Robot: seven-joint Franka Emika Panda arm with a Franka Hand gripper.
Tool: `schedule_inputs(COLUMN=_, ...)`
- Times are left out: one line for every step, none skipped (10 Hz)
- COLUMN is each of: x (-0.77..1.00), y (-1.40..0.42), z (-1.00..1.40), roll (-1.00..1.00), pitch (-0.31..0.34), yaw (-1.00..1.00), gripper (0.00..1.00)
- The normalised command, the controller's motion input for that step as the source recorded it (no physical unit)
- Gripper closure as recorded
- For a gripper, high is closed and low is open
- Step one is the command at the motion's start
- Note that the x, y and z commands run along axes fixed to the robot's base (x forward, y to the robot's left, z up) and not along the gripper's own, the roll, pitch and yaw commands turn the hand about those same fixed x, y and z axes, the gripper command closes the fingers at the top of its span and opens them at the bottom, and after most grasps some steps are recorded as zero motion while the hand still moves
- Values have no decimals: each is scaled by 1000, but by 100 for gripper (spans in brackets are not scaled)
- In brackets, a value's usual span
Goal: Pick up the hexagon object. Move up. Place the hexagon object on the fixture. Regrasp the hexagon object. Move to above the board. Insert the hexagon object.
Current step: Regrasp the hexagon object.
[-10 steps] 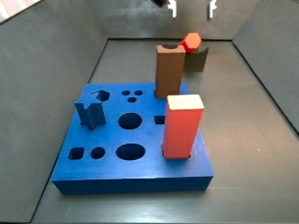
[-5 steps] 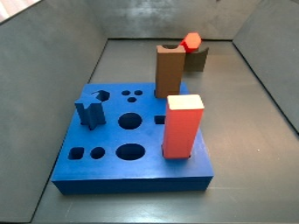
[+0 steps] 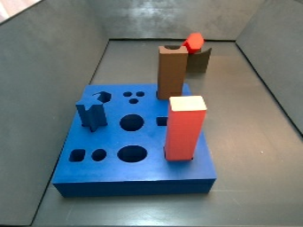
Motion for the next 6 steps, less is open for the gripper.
schedule_inputs(x=-25, y=-3, z=27, roll=1000, pitch=26, yaw=36, gripper=0)
schedule_inputs(x=-9, y=-42, z=5, roll=1000, pitch=21, yaw=37, gripper=0)
schedule_inputs(x=-7, y=-26, z=15, roll=1000, pitch=19, yaw=38, gripper=0)
schedule_inputs(x=-4, y=-19, z=14, roll=1000, pitch=17, yaw=39, gripper=0)
schedule_inputs(x=-1, y=-16, z=12, roll=1000, pitch=16, yaw=40, gripper=0)
schedule_inputs(x=0, y=-18, z=12, roll=1000, pitch=20, yaw=42, gripper=0)
